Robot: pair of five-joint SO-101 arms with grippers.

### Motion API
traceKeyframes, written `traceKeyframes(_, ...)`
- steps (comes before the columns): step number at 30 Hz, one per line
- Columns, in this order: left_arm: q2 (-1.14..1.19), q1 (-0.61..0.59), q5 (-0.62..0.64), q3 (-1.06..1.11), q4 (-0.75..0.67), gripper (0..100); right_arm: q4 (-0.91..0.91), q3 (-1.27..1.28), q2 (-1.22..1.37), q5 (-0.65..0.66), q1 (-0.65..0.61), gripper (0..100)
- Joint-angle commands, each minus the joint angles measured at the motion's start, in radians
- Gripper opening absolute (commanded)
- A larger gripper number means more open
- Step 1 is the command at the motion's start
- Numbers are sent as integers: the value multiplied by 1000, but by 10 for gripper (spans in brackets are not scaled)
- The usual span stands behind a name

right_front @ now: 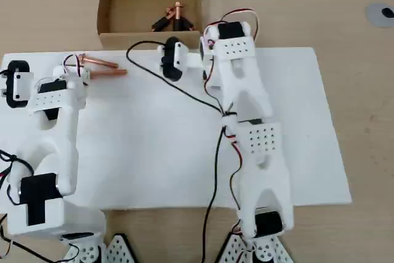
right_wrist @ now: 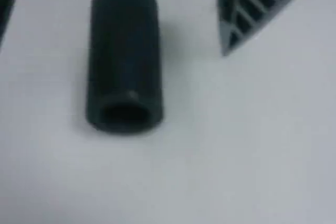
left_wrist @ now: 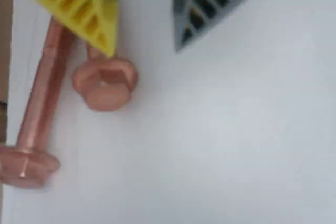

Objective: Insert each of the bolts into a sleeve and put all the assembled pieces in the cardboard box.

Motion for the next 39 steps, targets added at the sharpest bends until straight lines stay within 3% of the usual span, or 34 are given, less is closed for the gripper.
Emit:
traceKeyframes(1, -5, 15, 3, -40, 0, 83, -9, -51, -7, 9, 28, 313)
traceKeyframes(27, -5, 15, 3, -38, 0, 83, -37, -53, 64, 9, 18, 309)
traceKeyframes(39, -4, 15, 2, -38, 0, 83, -31, -151, 65, 9, 19, 110)
